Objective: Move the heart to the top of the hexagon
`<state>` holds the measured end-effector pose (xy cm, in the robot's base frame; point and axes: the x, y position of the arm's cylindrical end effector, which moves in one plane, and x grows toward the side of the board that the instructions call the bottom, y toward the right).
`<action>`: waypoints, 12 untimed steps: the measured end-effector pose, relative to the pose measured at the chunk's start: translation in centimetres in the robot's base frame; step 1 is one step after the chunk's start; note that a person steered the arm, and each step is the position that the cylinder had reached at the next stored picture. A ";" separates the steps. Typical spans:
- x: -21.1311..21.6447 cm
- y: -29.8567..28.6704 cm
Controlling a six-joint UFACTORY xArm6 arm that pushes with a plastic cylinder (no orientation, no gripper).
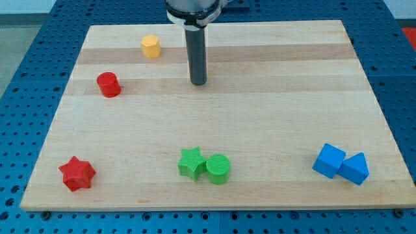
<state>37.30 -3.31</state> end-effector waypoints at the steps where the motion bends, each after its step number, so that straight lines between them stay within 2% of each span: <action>1: -0.1 0.1; 3: -5.0 0.1; 7: -10.1 0.1; 8: -10.6 -1.5; 11: -10.6 -13.8; 12: -10.6 -15.4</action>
<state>26.70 -18.74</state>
